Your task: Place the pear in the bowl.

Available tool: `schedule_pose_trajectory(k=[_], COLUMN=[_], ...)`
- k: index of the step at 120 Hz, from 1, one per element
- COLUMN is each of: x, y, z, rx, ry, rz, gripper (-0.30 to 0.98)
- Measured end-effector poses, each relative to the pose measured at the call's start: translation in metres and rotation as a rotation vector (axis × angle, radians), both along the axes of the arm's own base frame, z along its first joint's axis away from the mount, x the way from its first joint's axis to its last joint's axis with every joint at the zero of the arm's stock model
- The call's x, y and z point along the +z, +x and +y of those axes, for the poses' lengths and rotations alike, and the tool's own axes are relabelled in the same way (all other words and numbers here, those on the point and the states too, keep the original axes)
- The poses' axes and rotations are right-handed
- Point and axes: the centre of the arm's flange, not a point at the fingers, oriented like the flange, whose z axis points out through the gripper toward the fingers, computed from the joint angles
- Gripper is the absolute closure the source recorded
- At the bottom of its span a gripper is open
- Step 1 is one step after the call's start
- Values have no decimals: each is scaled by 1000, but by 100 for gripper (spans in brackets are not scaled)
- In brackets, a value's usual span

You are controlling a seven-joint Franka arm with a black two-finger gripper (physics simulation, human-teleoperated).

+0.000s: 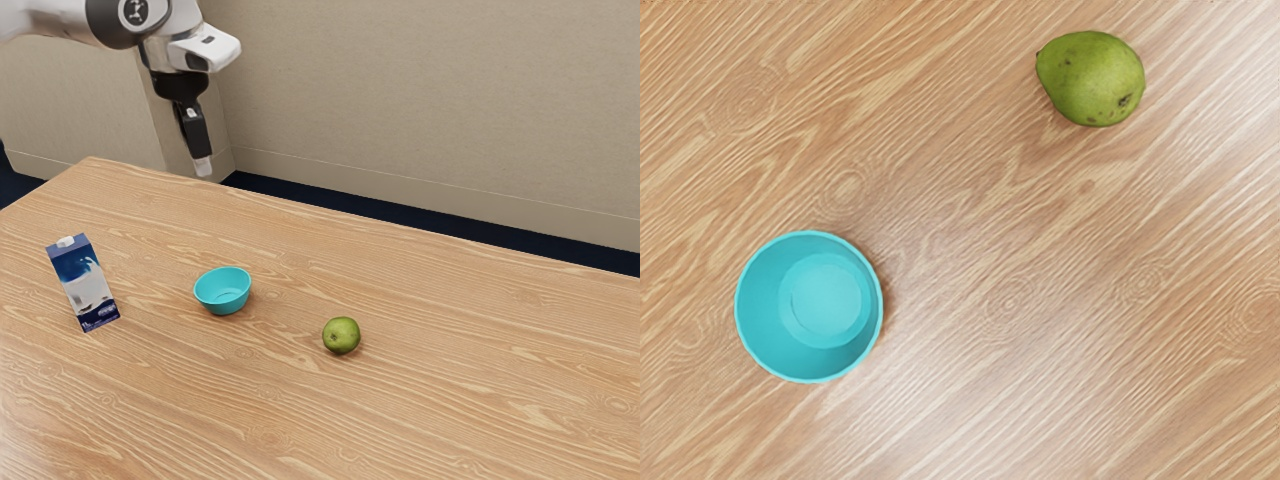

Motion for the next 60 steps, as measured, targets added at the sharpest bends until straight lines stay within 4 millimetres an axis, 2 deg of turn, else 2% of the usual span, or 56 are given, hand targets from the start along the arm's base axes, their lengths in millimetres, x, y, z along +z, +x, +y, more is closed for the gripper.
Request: schedule_pose_trajectory(k=[28,38,43,49,60], x=[-5,-24,-37,-48,-74], y=[3,15,24,29,29], z=[-1,-6,-17,-40,-83], rx=[-27,-21,-23,-37,-43], ry=[-8,-41,-53,-62,-74], rz=[10,41,58,69,93], gripper=[0,0,0,0,0])
